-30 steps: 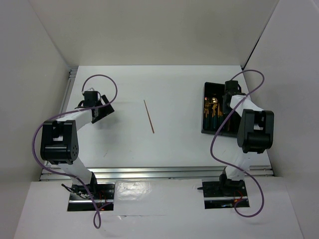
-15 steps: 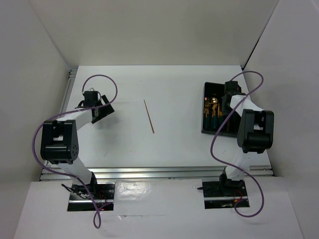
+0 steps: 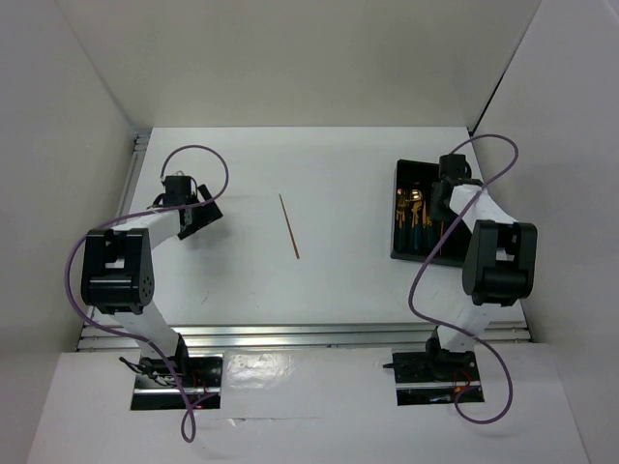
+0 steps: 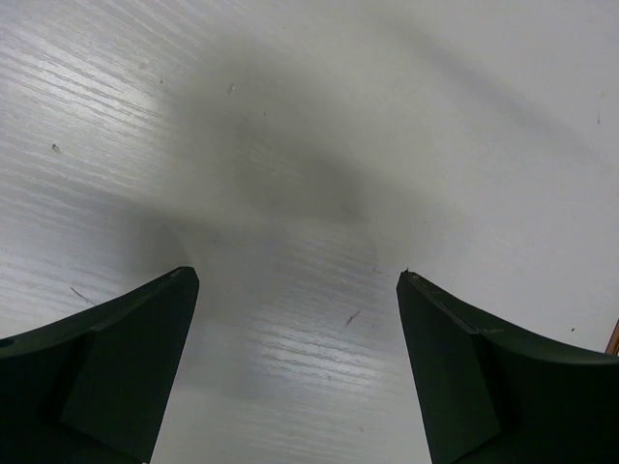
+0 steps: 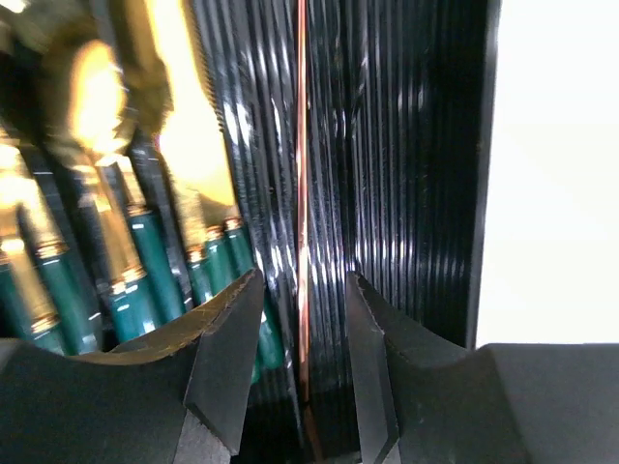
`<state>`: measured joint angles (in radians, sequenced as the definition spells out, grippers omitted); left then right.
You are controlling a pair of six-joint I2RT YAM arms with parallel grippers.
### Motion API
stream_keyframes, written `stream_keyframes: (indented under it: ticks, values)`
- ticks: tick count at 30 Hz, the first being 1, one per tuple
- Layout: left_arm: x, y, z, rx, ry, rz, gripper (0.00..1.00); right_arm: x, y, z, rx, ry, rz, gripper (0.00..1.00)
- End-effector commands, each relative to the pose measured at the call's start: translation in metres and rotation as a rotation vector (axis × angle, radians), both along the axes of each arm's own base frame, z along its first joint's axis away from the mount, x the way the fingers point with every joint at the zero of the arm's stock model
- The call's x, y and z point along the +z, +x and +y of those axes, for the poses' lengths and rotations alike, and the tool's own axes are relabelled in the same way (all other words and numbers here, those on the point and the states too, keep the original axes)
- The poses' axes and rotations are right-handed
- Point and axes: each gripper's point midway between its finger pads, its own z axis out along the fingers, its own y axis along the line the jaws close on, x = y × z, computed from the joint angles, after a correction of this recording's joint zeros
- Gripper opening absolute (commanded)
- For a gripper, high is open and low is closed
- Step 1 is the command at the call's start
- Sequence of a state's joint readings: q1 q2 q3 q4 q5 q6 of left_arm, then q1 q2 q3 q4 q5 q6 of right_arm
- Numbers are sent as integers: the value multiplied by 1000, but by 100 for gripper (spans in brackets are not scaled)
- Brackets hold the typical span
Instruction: Sort the eating utensils into containers
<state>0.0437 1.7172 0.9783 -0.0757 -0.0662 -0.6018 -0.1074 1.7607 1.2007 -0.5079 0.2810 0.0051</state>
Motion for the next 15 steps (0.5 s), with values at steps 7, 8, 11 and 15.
stream_keyframes:
  ticks: [7,8,11,15]
  values:
    - [12,13,-4,-41,-19,-41,99,134,43,79,246,261,-493,54]
    - [13,15,-6,-49,-26,-52,99,150,43,99,310,313,-534,56]
    - [13,15,-9,-69,-35,-52,99,169,42,180,512,422,-588,59]
    - [15,17,-11,-76,-42,-62,99,158,37,275,658,461,-564,59]
